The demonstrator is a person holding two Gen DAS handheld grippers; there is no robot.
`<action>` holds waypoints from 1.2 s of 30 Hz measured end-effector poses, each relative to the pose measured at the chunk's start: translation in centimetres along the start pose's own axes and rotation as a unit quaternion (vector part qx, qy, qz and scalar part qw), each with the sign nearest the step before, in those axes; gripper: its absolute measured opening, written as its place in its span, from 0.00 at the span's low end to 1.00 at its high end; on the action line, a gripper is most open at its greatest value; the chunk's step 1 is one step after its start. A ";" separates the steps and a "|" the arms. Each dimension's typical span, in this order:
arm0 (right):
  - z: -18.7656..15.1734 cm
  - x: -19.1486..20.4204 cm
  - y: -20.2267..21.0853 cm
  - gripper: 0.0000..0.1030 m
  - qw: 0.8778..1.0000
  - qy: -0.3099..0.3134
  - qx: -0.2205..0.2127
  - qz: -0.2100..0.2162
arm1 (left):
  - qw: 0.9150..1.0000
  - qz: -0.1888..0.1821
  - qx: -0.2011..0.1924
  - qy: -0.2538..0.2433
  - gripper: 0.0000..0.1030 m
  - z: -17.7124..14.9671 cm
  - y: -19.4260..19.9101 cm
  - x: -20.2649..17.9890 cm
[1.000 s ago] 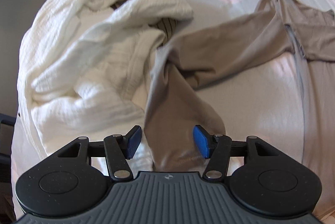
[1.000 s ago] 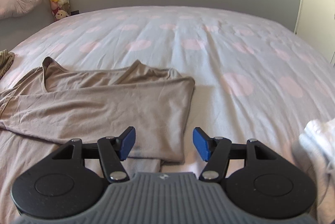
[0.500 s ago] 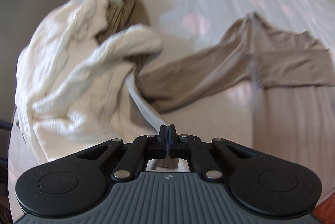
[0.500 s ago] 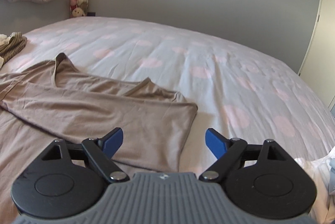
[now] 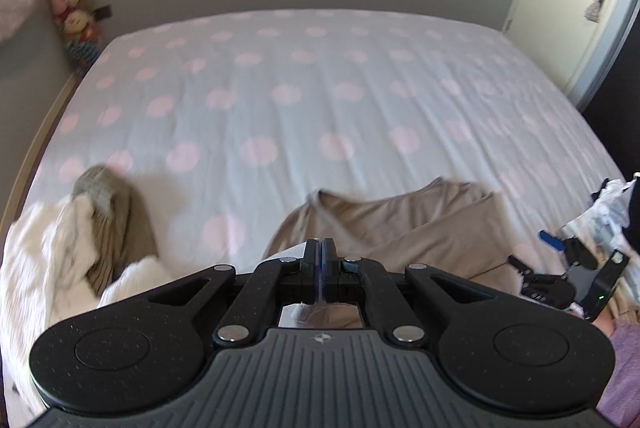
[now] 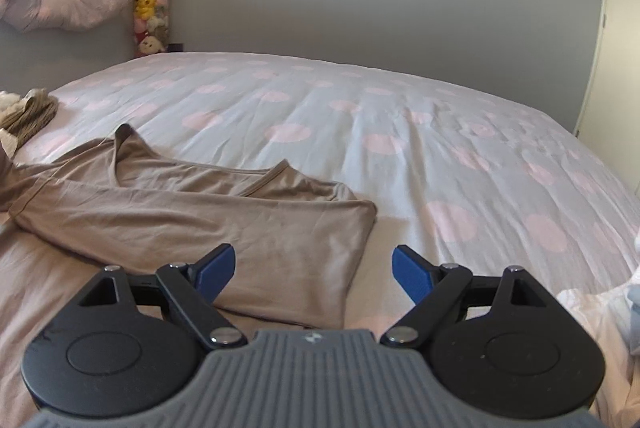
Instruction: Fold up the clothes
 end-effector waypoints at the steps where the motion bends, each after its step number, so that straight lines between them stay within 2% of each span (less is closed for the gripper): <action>1: 0.0 -0.3 0.0 0.85 1.000 -0.008 0.001 -0.003 | 1.000 -0.012 -0.001 -0.008 0.00 0.7 -0.2 -1.0; 6: -0.1 -1.0 -0.3 0.85 1.000 -0.016 0.010 -0.018 | 0.996 -0.080 -0.013 -0.046 0.00 3.9 -2.5 -6.7; 9: -0.2 -0.9 -0.3 0.85 1.000 -0.018 0.015 -0.015 | 0.991 -0.114 -0.008 -0.069 0.00 4.7 -5.2 -10.2; 15: -0.6 -1.9 -0.8 0.85 0.999 -0.040 0.023 -0.023 | 0.982 -0.165 0.035 -0.090 0.00 3.6 -13.0 -15.2; 20: -0.5 -1.9 -1.1 0.82 0.998 -0.055 0.014 -0.010 | 0.976 -0.184 0.075 -0.092 0.00 1.5 -19.4 -17.7; 22: -0.4 -1.9 -1.2 0.78 0.998 -0.063 0.011 -0.003 | 0.973 -0.191 0.085 -0.092 0.00 0.7 -21.3 -18.4; 24: -0.3 -1.8 -1.3 0.66 0.997 -0.075 0.008 0.011 | 0.972 -0.199 0.091 -0.090 0.00 0.2 -22.9 -18.9; 26: -0.1 -1.5 -1.4 0.62 0.996 -0.082 0.003 0.026 | 0.970 -0.205 0.096 -0.087 0.00 -0.3 -24.4 -19.4; 28: 0.0 -0.8 -1.4 0.61 0.997 -0.073 -0.003 0.037 | 0.970 -0.208 0.098 -0.082 0.01 -0.7 -25.4 -19.5; 30: 0.1 0.0 -1.4 0.61 0.997 -0.060 -0.011 0.048 | 0.970 -0.204 0.101 -0.080 0.17 -1.1 -26.0 -19.4; 36: -0.5 1.8 -2.1 0.60 0.995 -0.057 0.001 0.078 | 0.975 -0.189 0.088 -0.078 0.21 -2.5 -24.9 -16.9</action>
Point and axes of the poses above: each gripper's, at about its wrist camera, not at the fingertips, and y roughly against the way its jaws point, x to its left, z to its top, the point moved 8 cm from there along -y, roughly the way its jaws point, and after that the axes turned 2 degrees about -z, right-handed, at the moved point
